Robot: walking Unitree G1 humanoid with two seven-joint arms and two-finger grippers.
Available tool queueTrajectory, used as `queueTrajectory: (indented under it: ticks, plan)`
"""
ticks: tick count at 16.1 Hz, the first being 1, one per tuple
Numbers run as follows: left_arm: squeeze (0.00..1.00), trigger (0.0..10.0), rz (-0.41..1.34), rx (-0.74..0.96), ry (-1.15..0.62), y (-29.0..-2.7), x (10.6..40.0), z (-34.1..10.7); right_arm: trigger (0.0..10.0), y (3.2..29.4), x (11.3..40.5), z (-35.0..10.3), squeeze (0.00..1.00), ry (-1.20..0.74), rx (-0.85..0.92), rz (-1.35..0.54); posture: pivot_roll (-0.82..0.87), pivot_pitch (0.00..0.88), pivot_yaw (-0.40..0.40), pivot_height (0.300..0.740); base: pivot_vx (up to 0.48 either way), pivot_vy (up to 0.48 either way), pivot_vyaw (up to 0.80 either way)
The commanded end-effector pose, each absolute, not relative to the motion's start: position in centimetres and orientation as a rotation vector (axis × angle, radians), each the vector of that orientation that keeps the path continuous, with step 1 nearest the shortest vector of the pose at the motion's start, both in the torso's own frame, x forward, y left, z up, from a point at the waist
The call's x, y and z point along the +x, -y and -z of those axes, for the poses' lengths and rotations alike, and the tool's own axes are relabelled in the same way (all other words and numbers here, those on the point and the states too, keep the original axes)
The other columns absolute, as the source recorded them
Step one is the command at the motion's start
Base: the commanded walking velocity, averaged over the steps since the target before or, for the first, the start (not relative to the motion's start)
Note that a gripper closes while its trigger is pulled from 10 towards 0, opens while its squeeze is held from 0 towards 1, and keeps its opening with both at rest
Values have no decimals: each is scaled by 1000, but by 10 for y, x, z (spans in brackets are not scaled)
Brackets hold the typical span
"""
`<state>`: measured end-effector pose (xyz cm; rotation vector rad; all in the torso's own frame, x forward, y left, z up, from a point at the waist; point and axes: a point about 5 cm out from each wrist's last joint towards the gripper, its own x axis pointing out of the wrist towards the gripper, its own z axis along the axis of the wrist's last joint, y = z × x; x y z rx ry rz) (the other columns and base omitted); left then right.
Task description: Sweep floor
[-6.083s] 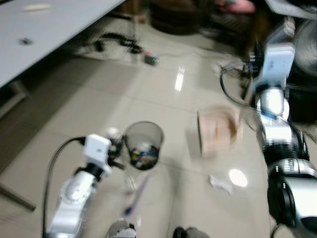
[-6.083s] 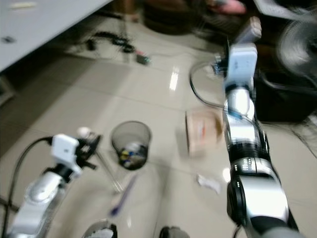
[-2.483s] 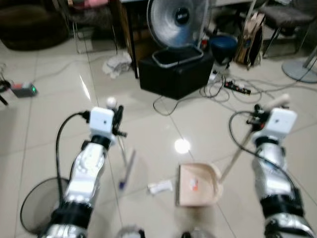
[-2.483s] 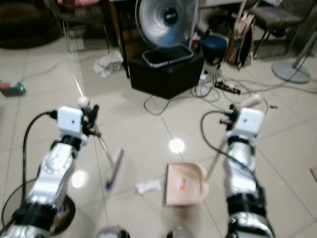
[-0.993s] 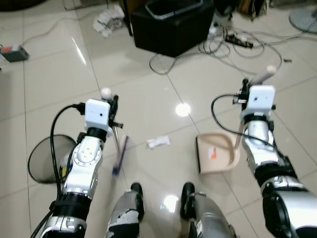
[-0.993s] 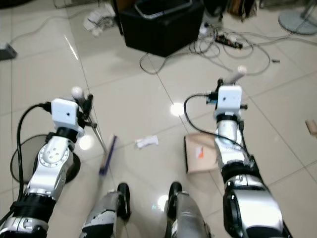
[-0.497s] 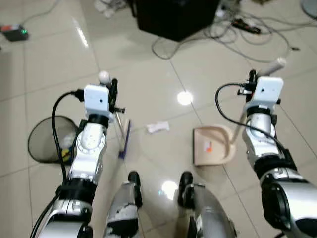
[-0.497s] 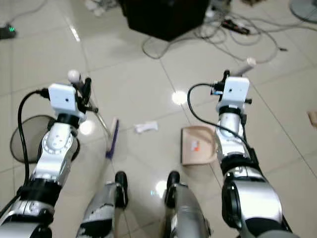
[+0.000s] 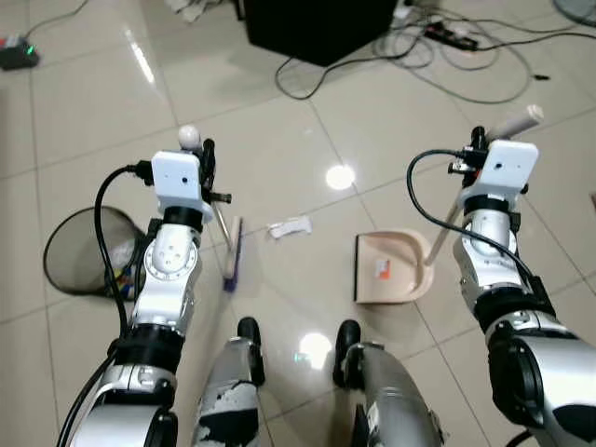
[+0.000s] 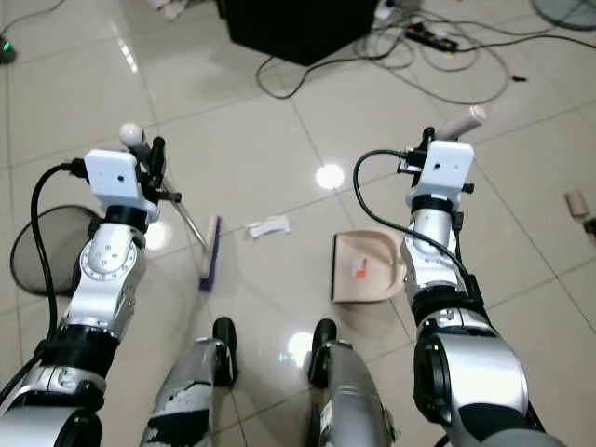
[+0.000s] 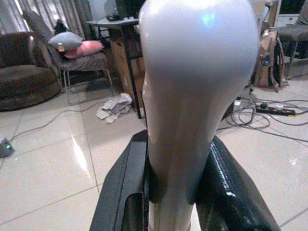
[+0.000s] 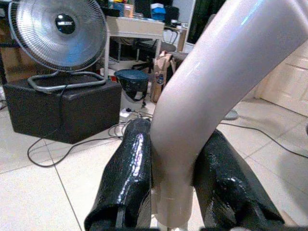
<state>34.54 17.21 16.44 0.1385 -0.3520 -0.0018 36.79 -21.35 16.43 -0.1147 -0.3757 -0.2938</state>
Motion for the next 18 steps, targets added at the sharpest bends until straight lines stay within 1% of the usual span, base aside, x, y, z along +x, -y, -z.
queueTrajectory:
  ticks: [1, 2, 3, 4, 6, 7, 8, 9, 11, 12, 14, 15, 18]
  plan:
    - [0, 10000, 13, 136, 341, -172, 343, -163, 10000, 218, 365, -165, 0, 399, -90, 306, 73, 297, 9, 740, 0, 0, 0]
    - [0, 10000, 24, 145, 333, -170, 342, -163, 10000, 224, 362, -165, 0, 412, -45, 315, 63, 268, 12, 740, 0, 0, 0]
    - [0, 10000, 21, 145, 328, -171, 341, -162, 10000, 227, 361, -165, 0, 416, -26, 319, 62, 258, 11, 740, 0, 0, 0]
    - [0, 10000, 17, 140, 319, -172, 340, -161, 10000, 232, 359, -164, 0, 420, -5, 325, 54, 213, 12, 740, 0, 0, 0]
    - [0, 10000, 22, 144, 315, -174, 338, -161, 10000, 239, 356, -163, 0, 411, 15, 342, 42, 192, 16, 740, 0, 0, 0]
    - [0, 10000, 27, 143, 315, -174, 336, -161, 10000, 242, 355, -162, 0, 407, 27, 353, 33, 168, 19, 740, 0, 0, 0]
    - [0, 10000, 43, 127, 327, -175, 330, -164, 10000, 245, 351, -163, 0, 421, 60, 346, 27, 158, 21, 740, 0, 0, 0]
    - [0, 10000, 43, 127, 327, -175, 330, -164, 10000, 245, 351, -163, 0, 421, 60, 346, 27, 158, 21, 740, 0, 0, 0]
    - [0, 10000, 37, 93, 342, -175, 323, -162, 10000, 244, 346, -164, 0, 444, 19, 309, 12, 130, 12, 740, 0, 0, 0]
    - [0, 10000, 36, 87, 341, -174, 320, -159, 10000, 242, 342, -159, 0, 431, 62, 297, 8, 121, 9, 740, 270, 0, 0]
    - [0, 10000, 37, 83, 339, -174, 319, -158, 10000, 238, 340, -154, 0, 412, 90, 265, 6, 118, 7, 740, 311, 0, 0]
    - [0, 10000, 40, 92, 330, -173, 317, -156, 10000, 227, 337, -146, 0, 375, 97, 212, 4, 115, 2, 740, 386, 0, 0]
    - [0, 10000, 52, 109, 324, -172, 314, -156, 10000, 220, 331, -141, 0, 351, 76, 178, 6, 116, 1, 740, 400, 0, 0]
